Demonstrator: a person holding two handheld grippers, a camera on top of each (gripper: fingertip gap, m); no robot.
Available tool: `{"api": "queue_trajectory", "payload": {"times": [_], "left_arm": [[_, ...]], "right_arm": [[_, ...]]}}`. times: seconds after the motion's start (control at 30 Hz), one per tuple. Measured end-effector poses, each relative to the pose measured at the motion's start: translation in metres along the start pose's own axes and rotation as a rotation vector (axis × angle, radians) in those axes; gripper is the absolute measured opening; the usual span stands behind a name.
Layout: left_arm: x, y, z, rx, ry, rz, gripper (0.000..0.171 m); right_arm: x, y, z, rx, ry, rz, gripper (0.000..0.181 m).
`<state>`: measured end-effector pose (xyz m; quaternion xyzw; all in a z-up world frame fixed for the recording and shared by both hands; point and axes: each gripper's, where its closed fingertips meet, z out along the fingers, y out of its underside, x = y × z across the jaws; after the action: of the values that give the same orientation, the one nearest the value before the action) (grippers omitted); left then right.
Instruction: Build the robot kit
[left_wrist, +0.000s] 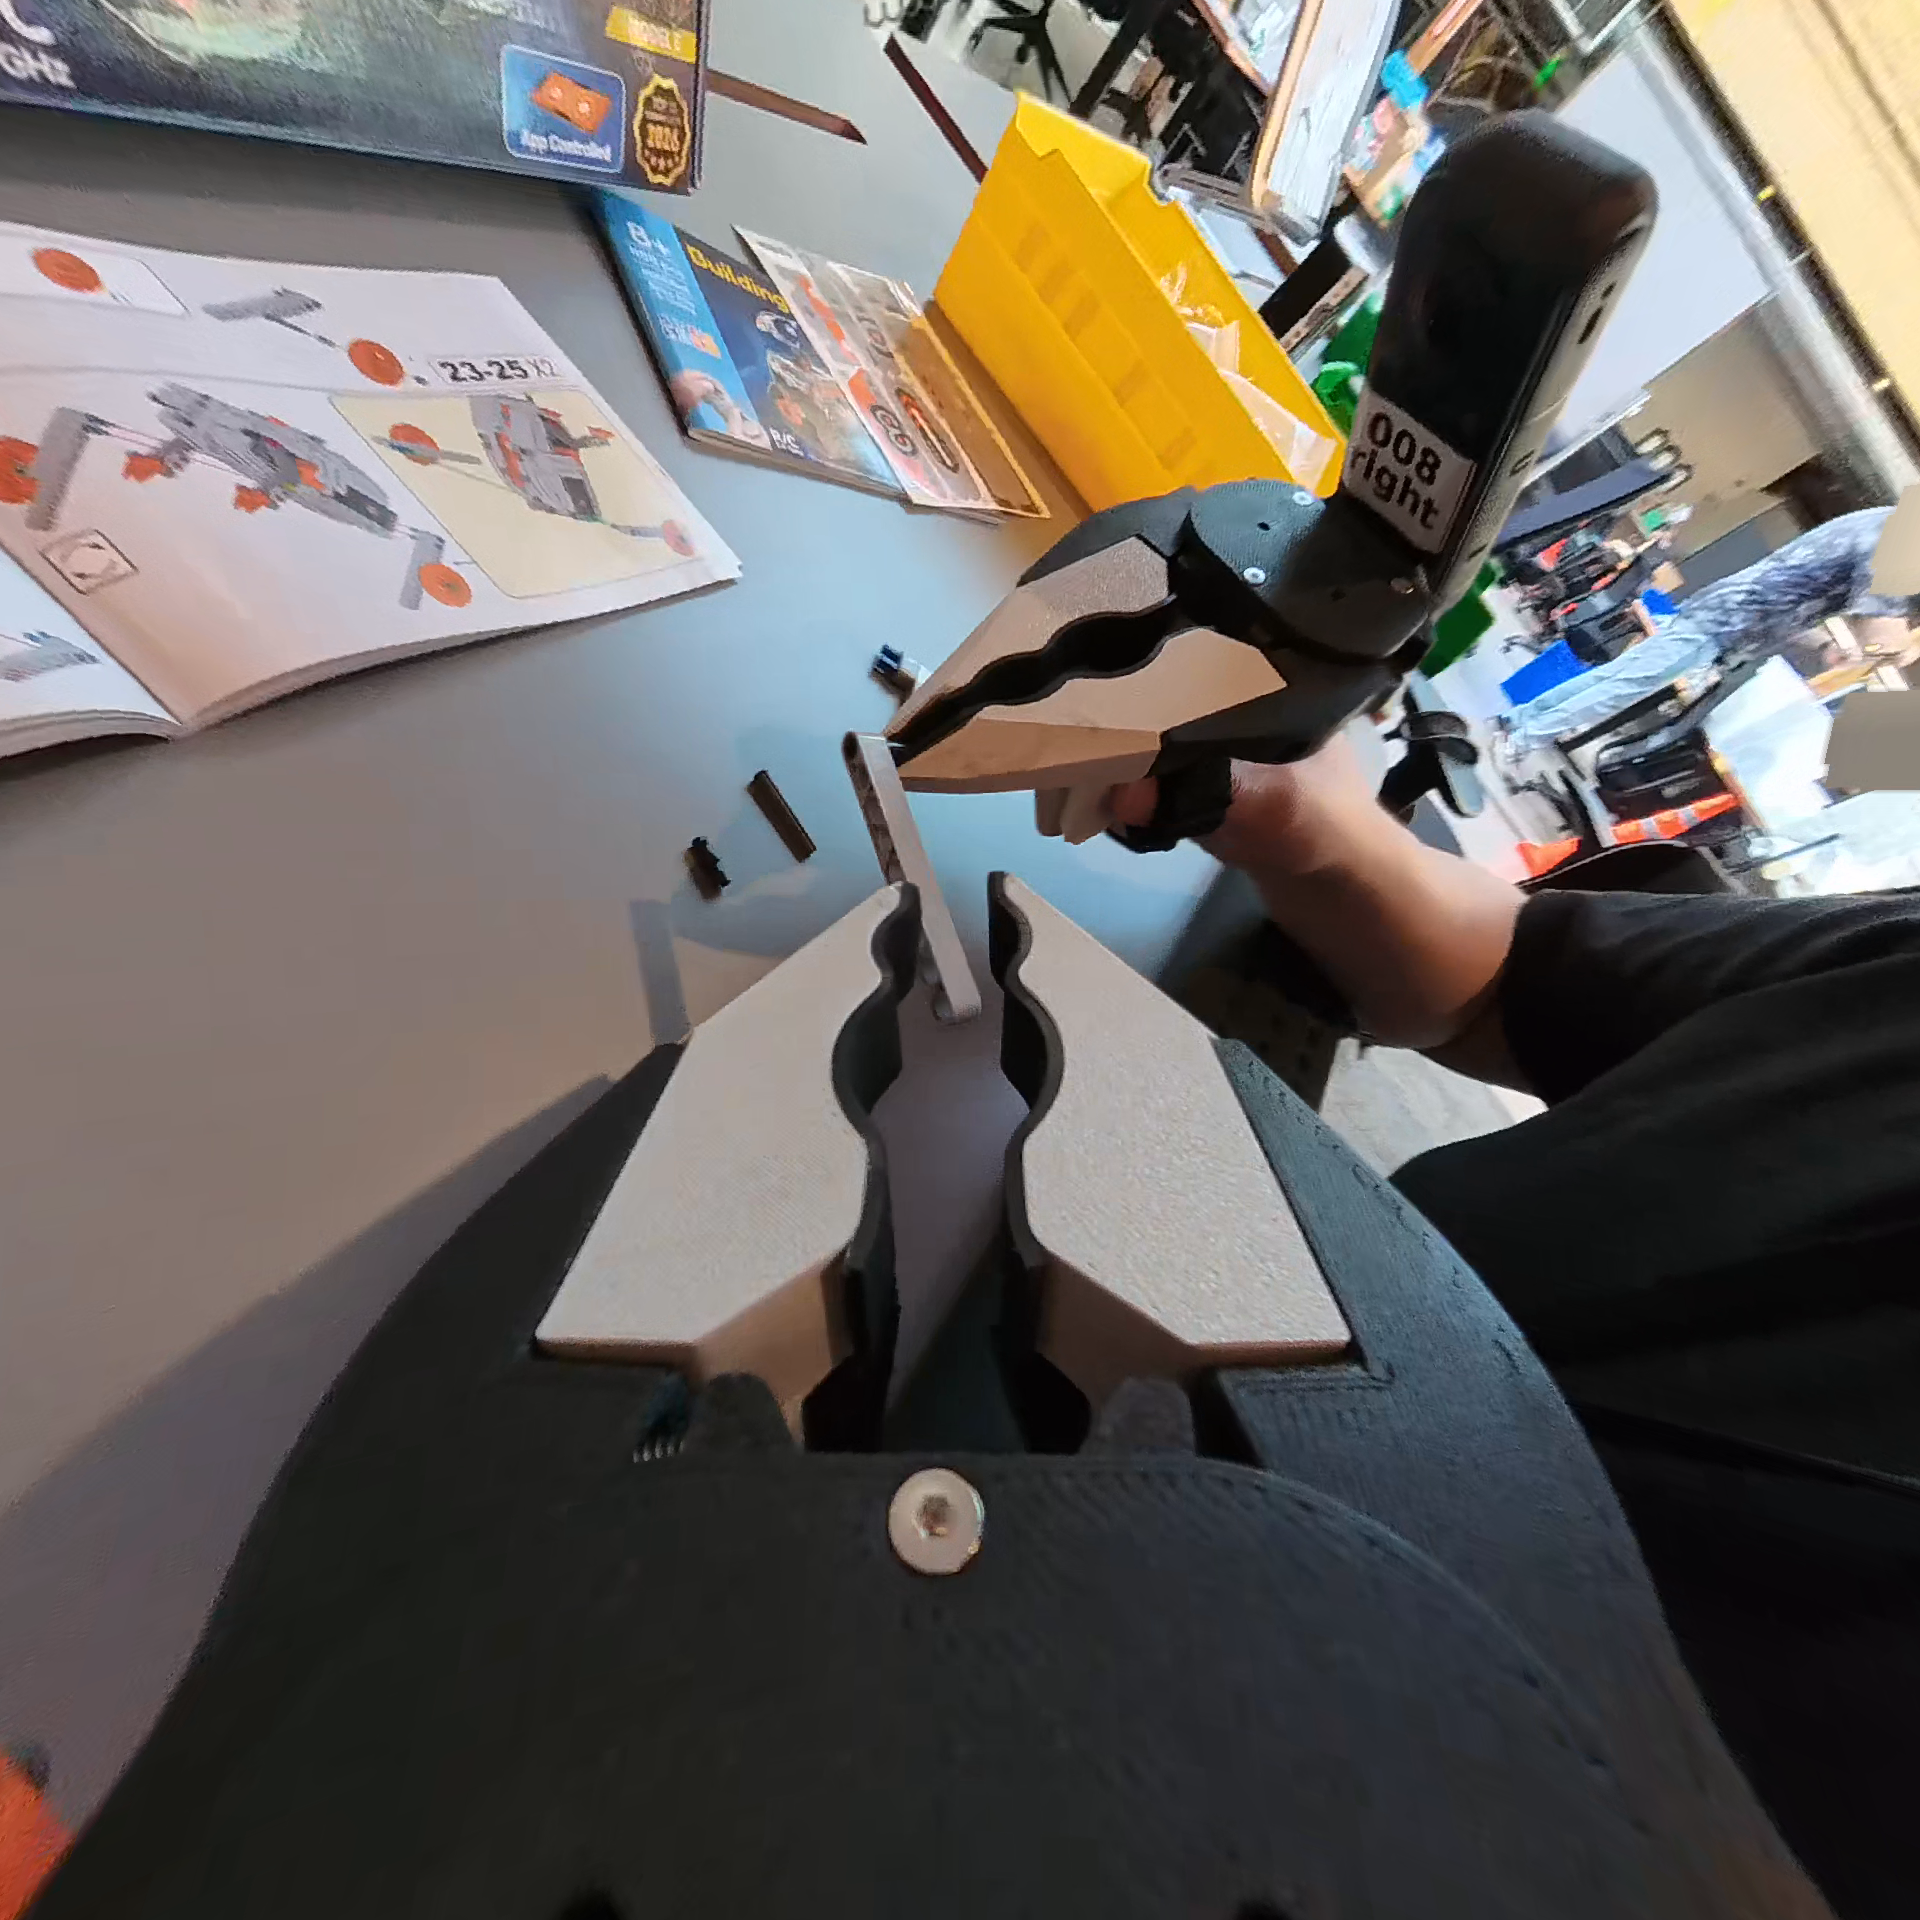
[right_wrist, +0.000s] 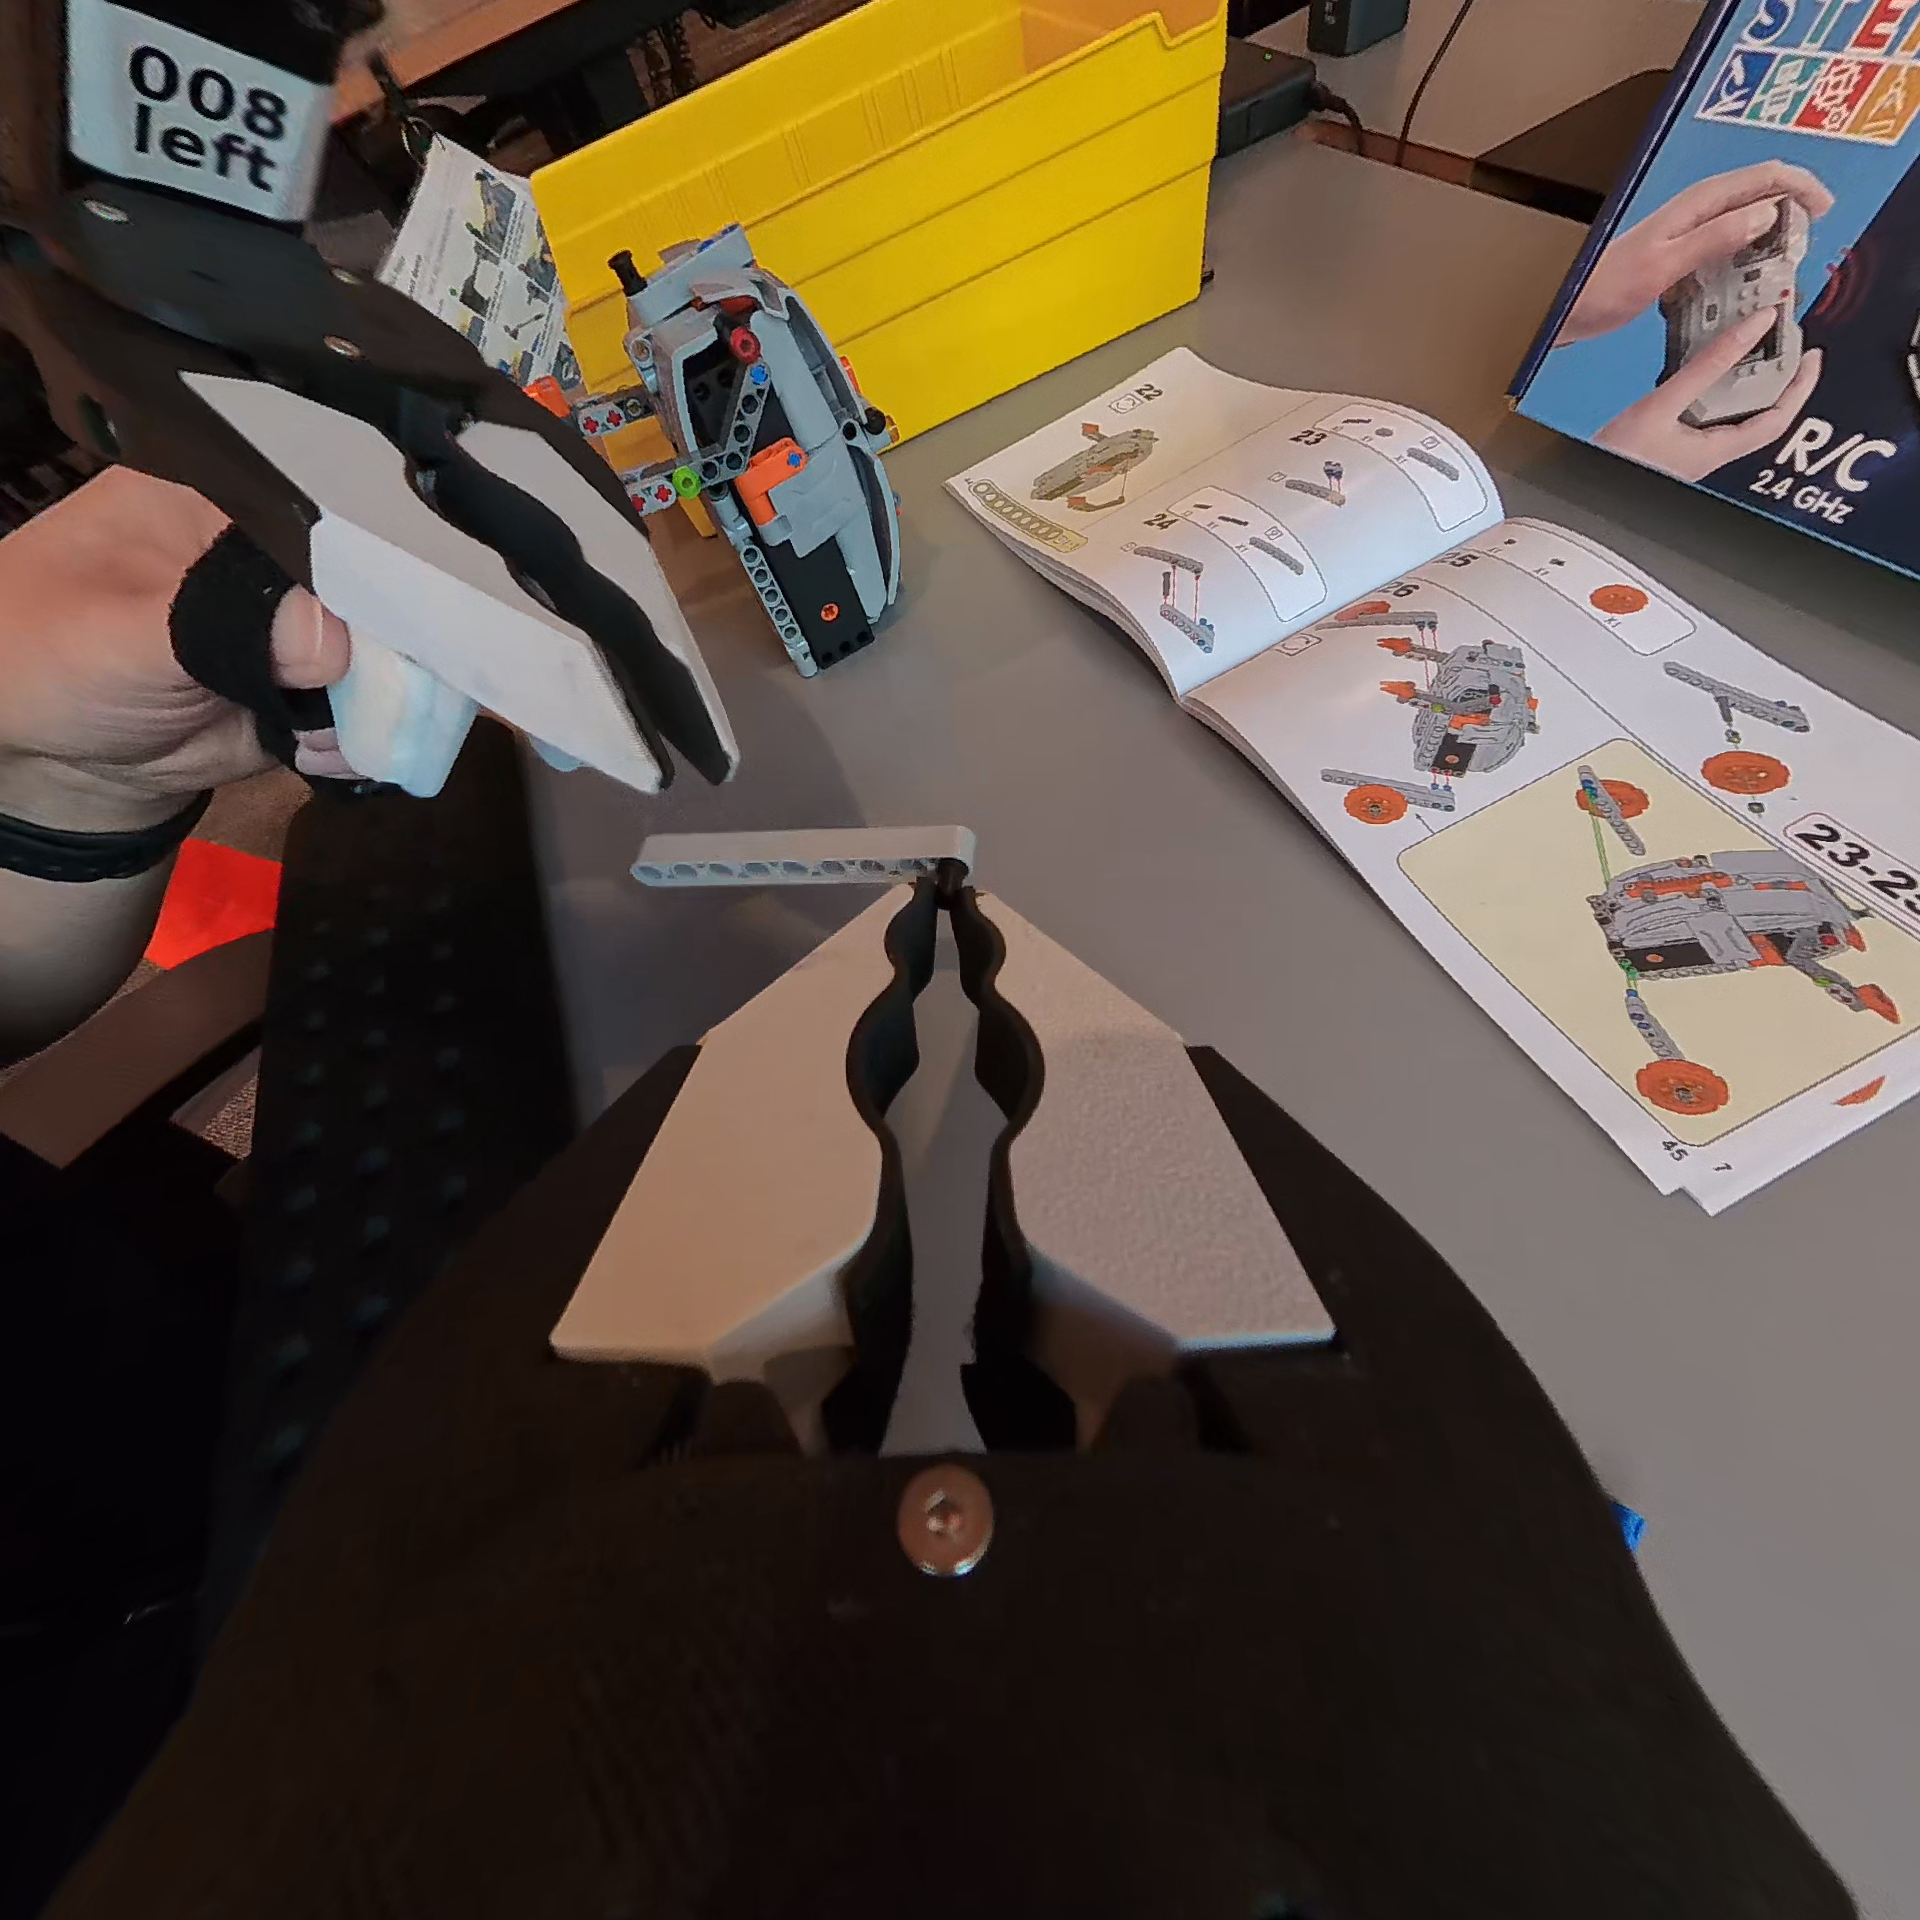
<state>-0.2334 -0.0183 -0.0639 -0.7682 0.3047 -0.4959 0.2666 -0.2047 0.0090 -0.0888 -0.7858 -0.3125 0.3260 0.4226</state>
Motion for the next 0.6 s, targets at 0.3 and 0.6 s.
{"api": "queue_trajectory", "payload": {"times": [0.3, 0.6], "left_arm": [[0.017, 0.003, -0.008, -0.024, 0.140, -0.085, 0.024], [0.038, 0.001, -0.014, 0.009, 0.372, -0.230, 0.011]], "right_arm": [[-0.031, -0.025, -0.010, 0.159, -0.106, -0.177, 0.001], [-0.038, -0.041, -0.020, 0.278, -0.105, -0.233, 0.001]]}}
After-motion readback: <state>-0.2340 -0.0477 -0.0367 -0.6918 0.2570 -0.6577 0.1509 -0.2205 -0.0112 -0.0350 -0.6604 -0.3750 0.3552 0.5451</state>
